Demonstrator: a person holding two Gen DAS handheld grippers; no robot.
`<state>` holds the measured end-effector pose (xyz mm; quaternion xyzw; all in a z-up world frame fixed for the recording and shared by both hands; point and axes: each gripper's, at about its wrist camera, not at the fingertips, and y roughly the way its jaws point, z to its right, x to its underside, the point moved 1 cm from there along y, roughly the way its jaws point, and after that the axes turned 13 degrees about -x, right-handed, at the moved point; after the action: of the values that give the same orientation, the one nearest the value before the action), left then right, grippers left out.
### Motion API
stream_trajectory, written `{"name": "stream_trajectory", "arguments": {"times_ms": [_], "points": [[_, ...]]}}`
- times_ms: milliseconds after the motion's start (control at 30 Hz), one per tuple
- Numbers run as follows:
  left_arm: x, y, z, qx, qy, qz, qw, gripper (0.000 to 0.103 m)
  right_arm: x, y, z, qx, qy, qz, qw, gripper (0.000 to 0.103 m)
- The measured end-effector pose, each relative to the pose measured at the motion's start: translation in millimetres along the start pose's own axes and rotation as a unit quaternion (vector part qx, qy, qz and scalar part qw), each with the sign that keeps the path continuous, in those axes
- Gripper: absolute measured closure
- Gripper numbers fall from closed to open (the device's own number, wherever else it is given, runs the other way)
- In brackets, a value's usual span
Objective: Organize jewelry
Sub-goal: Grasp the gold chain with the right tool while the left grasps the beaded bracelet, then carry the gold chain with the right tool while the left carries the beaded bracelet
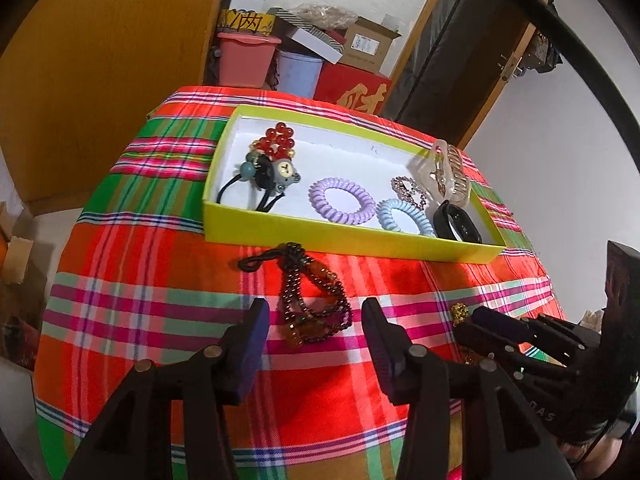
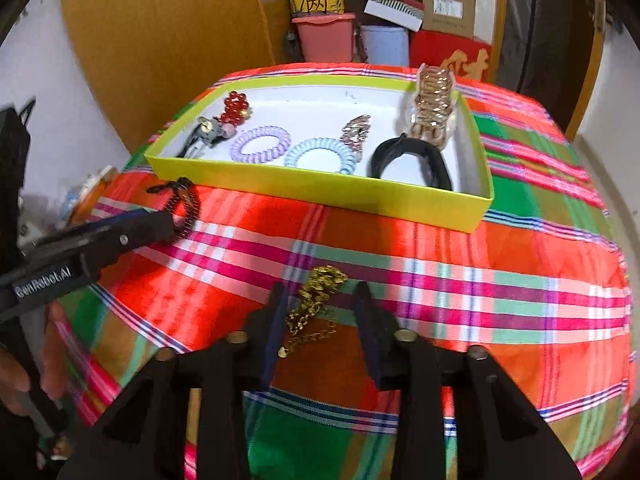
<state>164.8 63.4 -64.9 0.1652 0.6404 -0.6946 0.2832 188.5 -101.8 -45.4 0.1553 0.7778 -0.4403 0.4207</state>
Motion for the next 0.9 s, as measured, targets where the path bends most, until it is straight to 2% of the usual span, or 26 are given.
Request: {"name": "stream_trajectory", "arguments": {"times_ms": [33, 100, 267, 333, 367, 533, 900], "points": [[0, 0, 1, 0.001, 0.001, 0.000, 1.0000, 0.055, 1, -1, 1, 0.006, -0.002, 0.001, 1.000, 0.087], [-1, 3, 5, -0.002, 0.004, -0.001, 1.0000, 0.055, 4, -4, 6, 0.009, 0.003, 0.003, 1.000, 0.093], [-1, 8, 11, -0.014, 0.012, 0.007, 0.9998, 0.055, 9, -10, 12, 0.008, 0.008, 0.005, 1.000, 0.093], [1, 8, 13, -0.028, 0.017, 0.011, 0.9994, 0.067, 11, -12, 14, 0.007, 0.012, 0.007, 1.000, 0.094], [1, 9, 13, -0.038, 0.022, 0.012, 0.9990, 0.082, 12, -14, 15, 0.005, 0.014, 0.007, 1.000, 0.094], [2, 7, 12, -0.030, 0.017, 0.009, 0.9994, 0.095, 14, -17, 17, -0.003, 0.018, 0.007, 1.000, 0.094], [8, -18, 22, -0.005, 0.029, 0.022, 0.9993, 0.097, 9, -45, 24, -0.017, 0.032, 0.032, 0.999, 0.094]]}}
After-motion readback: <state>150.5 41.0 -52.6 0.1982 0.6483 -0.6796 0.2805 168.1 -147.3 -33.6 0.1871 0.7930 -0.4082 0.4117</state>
